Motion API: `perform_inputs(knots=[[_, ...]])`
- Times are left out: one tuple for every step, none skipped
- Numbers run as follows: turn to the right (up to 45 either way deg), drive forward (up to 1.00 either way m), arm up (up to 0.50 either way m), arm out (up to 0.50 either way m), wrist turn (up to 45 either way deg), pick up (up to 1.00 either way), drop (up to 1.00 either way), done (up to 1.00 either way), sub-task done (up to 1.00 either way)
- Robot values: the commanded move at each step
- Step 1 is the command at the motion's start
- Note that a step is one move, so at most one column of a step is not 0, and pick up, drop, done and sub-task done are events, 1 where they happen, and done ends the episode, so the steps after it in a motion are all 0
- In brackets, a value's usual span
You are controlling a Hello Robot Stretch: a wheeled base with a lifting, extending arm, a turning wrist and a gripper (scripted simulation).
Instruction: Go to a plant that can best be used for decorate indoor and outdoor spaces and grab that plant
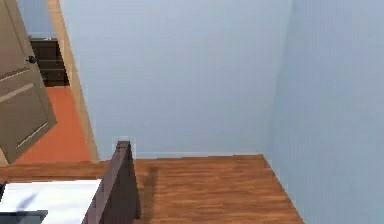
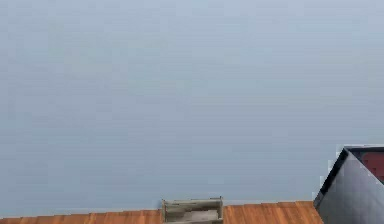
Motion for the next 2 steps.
perform_inputs(knots=[[-3.0, 0.0, 0.0, 0.0, 0.0, 0.0, 0.0, 0.0, 0.0], [0.0, 0.15, 0.0, 0.0, 0.0, 0.0, 0.0, 0.0, 0.0]])
